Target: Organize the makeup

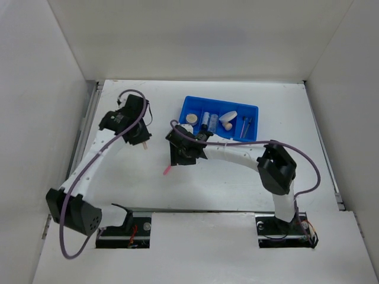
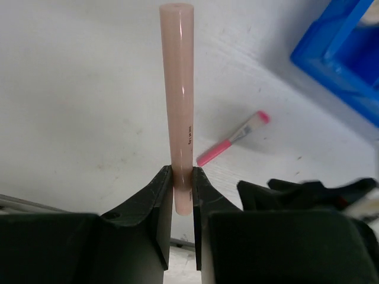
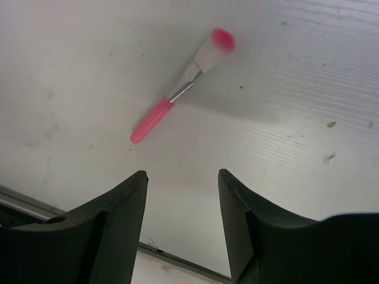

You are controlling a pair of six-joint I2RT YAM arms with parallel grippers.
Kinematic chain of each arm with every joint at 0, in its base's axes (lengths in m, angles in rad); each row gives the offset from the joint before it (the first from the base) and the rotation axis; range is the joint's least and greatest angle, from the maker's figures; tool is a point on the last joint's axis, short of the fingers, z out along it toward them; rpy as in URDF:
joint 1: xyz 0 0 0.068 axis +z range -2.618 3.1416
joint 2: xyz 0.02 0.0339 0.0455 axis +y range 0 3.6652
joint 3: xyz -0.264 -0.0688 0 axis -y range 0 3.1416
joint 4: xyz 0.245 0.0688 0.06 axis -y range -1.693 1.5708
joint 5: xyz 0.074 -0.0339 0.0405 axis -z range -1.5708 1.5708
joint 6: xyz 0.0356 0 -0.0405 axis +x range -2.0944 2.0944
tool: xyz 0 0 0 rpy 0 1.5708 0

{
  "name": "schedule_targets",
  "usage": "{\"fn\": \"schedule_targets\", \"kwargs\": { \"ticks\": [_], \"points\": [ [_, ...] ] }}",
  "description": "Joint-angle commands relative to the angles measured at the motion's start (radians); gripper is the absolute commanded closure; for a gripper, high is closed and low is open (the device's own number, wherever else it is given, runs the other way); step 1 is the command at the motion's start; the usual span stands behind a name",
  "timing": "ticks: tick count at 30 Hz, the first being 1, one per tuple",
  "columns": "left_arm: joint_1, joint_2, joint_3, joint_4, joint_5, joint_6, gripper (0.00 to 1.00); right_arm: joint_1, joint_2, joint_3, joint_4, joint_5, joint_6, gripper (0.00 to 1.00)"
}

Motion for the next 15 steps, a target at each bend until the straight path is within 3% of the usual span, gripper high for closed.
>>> {"fn": "schedule_targets", "kwargs": {
  "ticks": [1, 9, 15],
  "points": [
    [0.028, -0.077, 0.107, -0.188, -0.077, -0.025, 1.0, -0.005, 0.032, 0.074, -0.012, -0.024, 0.05, 0.42],
    [0.05, -0.107, 0.193, -0.211, -0.019, 0.014, 1.0, -0.005, 0.105, 0.074, 0.089, -0.036, 0.136, 0.41],
    [0.05, -0.152, 0.274, -0.193, 0.03, 0.048, 1.0, -0.005, 0.219, 0.181, 0.077, -0.007, 0.227, 0.41]
  ]
}}
